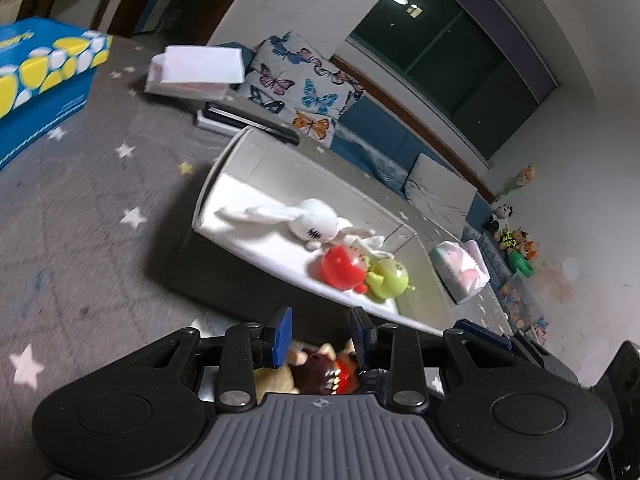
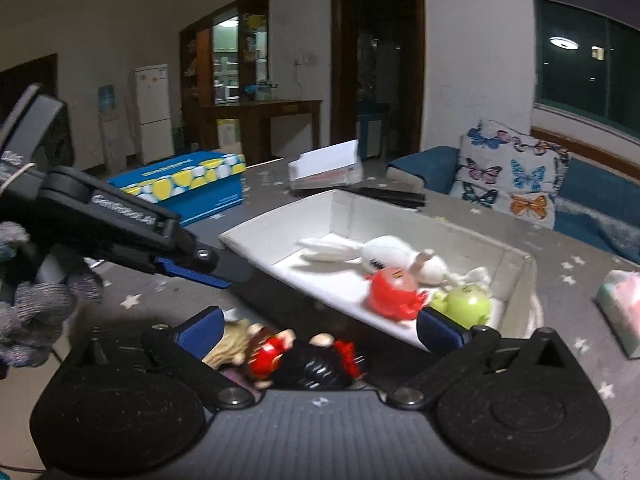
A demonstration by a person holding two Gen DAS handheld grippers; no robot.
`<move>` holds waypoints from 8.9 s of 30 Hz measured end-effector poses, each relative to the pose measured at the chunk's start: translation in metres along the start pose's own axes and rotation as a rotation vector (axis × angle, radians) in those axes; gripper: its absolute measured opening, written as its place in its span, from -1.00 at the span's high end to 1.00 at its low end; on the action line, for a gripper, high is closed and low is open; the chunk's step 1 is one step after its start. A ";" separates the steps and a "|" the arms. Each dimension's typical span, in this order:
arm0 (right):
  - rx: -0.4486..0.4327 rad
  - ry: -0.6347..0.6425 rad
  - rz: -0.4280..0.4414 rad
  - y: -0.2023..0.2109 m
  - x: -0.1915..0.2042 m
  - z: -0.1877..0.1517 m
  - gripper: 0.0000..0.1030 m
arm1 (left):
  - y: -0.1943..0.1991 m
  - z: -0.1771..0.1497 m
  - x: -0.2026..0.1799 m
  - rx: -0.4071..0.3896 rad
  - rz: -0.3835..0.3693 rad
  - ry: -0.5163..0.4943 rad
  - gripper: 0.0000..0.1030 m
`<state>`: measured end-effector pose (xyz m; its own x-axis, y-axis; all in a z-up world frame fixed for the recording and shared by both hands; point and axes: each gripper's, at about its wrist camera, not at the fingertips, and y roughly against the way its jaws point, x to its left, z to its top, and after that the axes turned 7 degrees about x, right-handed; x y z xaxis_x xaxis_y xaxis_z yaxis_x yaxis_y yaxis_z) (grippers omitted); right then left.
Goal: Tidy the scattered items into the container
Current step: 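Move the left gripper to the tan peanut toy and grasp it, then carry the peanut toy with the left gripper into the box and release, then lower the left gripper onto the black-and-red figure and grasp it, then lift the black-and-red figure with the left gripper into the box and release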
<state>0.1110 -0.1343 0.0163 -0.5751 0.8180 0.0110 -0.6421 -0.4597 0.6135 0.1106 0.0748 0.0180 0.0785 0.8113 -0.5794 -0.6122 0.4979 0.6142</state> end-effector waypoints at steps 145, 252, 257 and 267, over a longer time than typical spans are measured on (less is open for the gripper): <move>0.134 -0.060 -0.107 -0.038 -0.079 0.029 -0.01 | -0.092 0.054 -0.054 0.135 -0.099 -0.052 0.37; -0.013 -0.057 -0.034 -0.034 -0.033 0.052 -0.15 | -0.030 0.059 -0.018 -0.056 -0.120 0.076 0.33; 0.042 0.021 -0.050 -0.059 -0.033 0.066 -0.15 | -0.046 0.069 -0.002 -0.044 -0.115 0.137 0.33; 0.152 0.169 -0.085 -0.106 -0.034 0.080 -0.15 | -0.076 0.083 0.020 -0.030 -0.107 0.229 0.35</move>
<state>0.2391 -0.0857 0.0144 -0.6072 0.7761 -0.1700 -0.6154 -0.3241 0.7185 0.2239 0.0790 0.0040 -0.0338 0.6624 -0.7484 -0.6335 0.5650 0.5287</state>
